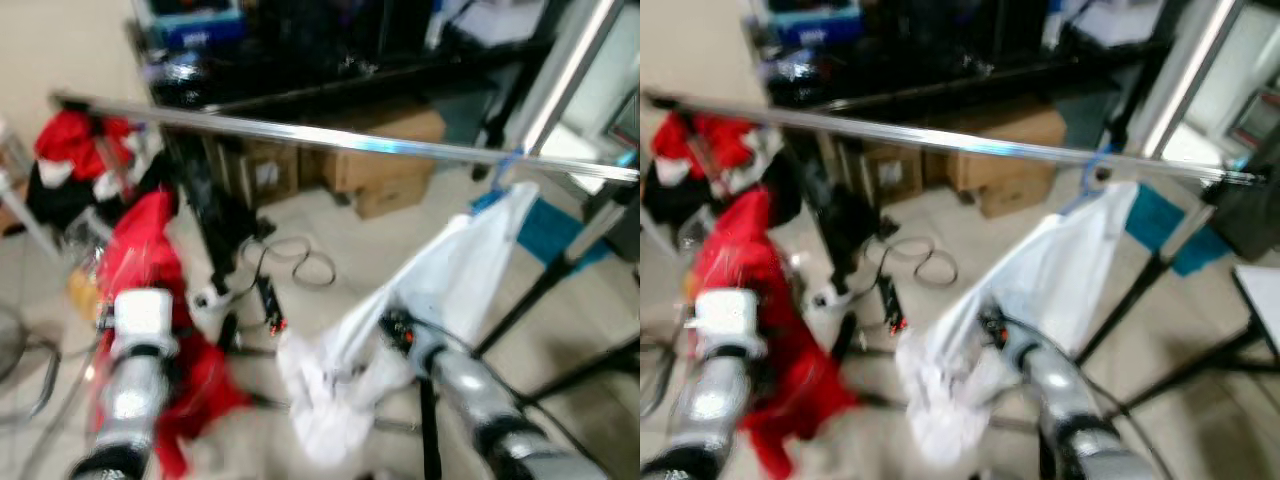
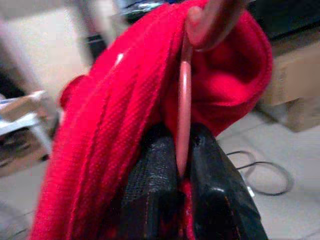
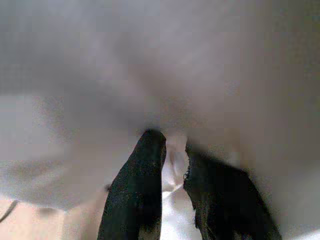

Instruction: Hang hanger

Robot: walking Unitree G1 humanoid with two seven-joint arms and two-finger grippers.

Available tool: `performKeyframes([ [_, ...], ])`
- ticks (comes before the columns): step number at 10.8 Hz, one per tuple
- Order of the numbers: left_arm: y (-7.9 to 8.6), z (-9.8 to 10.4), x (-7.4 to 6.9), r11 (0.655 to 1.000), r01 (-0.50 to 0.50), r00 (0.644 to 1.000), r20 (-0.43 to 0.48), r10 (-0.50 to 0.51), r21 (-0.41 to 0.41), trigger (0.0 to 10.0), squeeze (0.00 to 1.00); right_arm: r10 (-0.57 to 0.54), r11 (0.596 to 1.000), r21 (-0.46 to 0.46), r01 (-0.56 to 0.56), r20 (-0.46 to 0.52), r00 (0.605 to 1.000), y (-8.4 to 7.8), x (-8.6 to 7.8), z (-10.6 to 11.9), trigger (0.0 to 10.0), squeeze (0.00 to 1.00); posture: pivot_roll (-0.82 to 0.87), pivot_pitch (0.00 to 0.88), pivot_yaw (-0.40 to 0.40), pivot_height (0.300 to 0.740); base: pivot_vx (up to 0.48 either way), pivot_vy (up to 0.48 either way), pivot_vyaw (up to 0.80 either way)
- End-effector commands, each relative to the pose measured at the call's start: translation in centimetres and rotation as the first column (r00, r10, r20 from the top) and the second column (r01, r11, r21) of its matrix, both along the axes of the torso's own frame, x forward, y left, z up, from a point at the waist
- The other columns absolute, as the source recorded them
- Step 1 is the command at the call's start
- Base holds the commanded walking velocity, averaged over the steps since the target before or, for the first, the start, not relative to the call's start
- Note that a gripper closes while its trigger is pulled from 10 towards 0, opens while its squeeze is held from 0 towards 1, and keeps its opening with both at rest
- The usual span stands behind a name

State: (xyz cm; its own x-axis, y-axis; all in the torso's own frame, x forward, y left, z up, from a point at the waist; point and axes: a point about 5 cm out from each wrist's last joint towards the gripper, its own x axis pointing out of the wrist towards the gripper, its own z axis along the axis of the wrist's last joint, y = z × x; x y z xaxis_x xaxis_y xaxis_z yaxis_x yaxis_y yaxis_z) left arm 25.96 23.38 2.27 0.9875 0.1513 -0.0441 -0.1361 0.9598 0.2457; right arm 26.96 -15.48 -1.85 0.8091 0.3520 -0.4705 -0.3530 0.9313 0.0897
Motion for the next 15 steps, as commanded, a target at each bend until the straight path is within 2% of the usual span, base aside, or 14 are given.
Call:
performKeyframes([
  [1,0.6,1.1,0.6,0.999,0.017,0.999,0.033,-0.018,0.032,10.0,0.00,0.006,1.000,0.013,-0.007,0.017,1.000,0.7,0.3,0.3,10.0,0.00,0.07,0.020,-0.002,0.740,0.454,0.000,0.00],
  [3,-0.4,1.5,1.1,0.990,0.117,0.993,0.022,-0.119,0.072,10.0,0.00,0.003,1.000,0.013,-0.003,0.014,1.000,0.7,0.2,0.2,10.0,0.00,0.07,0.026,-0.004,0.740,0.469,0.000,0.00],
  [5,-0.5,2.2,1.7,0.986,0.144,0.988,0.038,-0.148,0.083,10.0,0.00,-0.001,1.000,0.011,0.001,0.012,1.000,0.5,0.2,0.2,10.0,0.00,0.07,0.027,-0.006,0.740,0.379,0.000,0.00],
  [7,-0.4,3.1,2.2,0.973,0.192,0.979,0.040,-0.198,0.126,10.0,0.00,-0.005,1.000,0.011,0.005,0.014,1.000,0.5,0.3,0.2,10.0,0.00,0.07,0.024,-0.006,0.740,0.000,0.000,0.00],
  [8,-0.6,3.9,2.6,0.959,0.236,0.967,0.055,-0.247,0.159,10.0,0.00,-0.007,1.000,0.011,0.007,0.013,1.000,0.5,0.3,0.2,10.0,0.00,0.07,0.023,-0.005,0.740,0.000,0.000,0.00],
  [10,-1.0,7.0,3.5,0.918,0.306,0.928,0.135,-0.347,0.253,10.0,0.00,-0.008,1.000,0.012,0.008,0.012,1.000,0.6,0.3,0.2,10.0,0.00,0.08,0.023,-0.004,0.740,0.000,0.000,0.00],
  [13,-1.0,8.5,3.9,0.874,0.345,0.905,0.126,-0.407,0.341,10.0,0.00,-0.009,1.000,0.011,0.009,0.011,1.000,0.7,0.3,0.2,10.0,0.00,0.08,0.019,-0.002,0.740,0.000,0.000,0.00],
  [15,0.0,9.8,4.3,0.904,0.311,0.915,0.166,-0.369,0.292,10.0,0.00,-0.008,1.000,0.011,0.008,0.012,1.000,0.8,0.4,0.3,10.0,0.00,0.08,0.014,-0.004,0.740,0.000,0.000,0.00],
])
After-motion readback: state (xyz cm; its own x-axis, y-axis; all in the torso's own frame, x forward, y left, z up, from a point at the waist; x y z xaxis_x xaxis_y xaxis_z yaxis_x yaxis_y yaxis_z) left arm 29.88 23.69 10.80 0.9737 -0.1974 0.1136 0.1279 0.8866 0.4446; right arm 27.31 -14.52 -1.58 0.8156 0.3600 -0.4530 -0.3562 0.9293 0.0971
